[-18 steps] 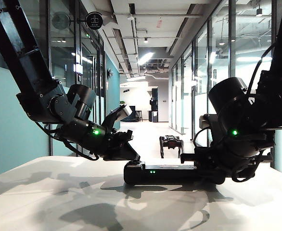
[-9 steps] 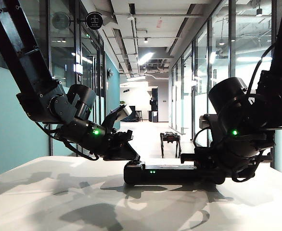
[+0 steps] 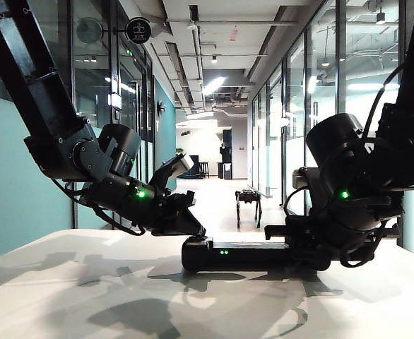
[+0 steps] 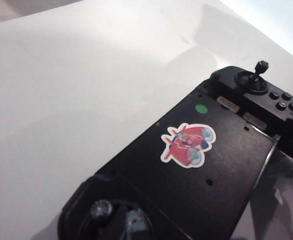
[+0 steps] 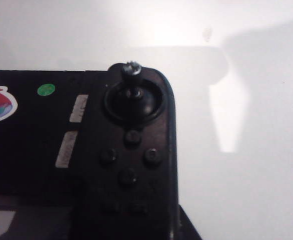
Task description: Push the left joystick on the remote control sitting on the white table forward to make the robot dog walk in a straight line until it approaches the door.
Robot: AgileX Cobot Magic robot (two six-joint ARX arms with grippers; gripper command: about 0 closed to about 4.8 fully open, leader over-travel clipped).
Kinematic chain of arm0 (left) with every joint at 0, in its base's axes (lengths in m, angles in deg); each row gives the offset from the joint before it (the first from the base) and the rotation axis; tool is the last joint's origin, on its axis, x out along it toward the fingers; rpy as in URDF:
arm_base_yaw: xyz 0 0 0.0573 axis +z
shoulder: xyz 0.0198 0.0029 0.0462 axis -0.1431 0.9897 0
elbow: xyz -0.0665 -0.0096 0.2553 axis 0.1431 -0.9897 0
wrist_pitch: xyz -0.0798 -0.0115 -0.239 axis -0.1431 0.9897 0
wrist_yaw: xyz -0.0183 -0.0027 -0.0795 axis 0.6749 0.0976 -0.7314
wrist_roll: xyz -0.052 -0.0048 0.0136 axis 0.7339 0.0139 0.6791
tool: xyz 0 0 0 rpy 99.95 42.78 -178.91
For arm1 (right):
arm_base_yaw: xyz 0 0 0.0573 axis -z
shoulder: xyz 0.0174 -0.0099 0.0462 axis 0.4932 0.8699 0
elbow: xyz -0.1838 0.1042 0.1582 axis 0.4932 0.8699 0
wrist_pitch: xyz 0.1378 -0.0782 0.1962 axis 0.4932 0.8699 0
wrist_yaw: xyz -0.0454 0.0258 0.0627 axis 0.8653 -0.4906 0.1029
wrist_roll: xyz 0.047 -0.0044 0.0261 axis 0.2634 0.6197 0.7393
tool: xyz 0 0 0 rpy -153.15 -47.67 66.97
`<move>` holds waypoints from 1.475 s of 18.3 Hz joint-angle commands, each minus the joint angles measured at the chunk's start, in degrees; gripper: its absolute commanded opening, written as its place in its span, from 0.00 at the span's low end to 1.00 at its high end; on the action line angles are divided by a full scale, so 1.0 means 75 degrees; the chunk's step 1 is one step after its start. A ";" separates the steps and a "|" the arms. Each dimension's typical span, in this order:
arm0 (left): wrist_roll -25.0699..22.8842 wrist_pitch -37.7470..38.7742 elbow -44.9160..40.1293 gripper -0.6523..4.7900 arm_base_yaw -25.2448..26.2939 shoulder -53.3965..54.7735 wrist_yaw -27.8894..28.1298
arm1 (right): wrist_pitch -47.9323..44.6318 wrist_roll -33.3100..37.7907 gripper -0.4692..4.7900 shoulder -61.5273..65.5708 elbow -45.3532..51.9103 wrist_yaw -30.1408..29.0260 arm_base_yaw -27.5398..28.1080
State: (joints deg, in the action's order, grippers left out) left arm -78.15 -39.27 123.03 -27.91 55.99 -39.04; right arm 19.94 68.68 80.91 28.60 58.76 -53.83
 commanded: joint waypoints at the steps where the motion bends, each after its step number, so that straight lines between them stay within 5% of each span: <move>1: 0.0000 -0.0152 0.0047 0.11 0.0020 -0.0017 0.0105 | -0.0286 0.0055 0.40 -0.0055 -0.0044 0.0003 -0.0006; 22: 0.0000 -0.0111 0.0047 0.11 0.0020 -0.0041 -0.0026 | -0.0289 0.0055 0.40 -0.0058 -0.0044 0.0000 -0.0006; 27: -0.0032 0.1274 0.0050 0.11 0.0029 -0.0653 -0.0650 | -0.0291 0.0055 0.40 -0.0058 -0.0044 -0.0052 -0.0003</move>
State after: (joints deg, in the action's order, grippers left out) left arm -78.17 -31.24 123.03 -27.62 52.12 -42.82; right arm 19.96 68.66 80.91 28.60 58.70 -53.83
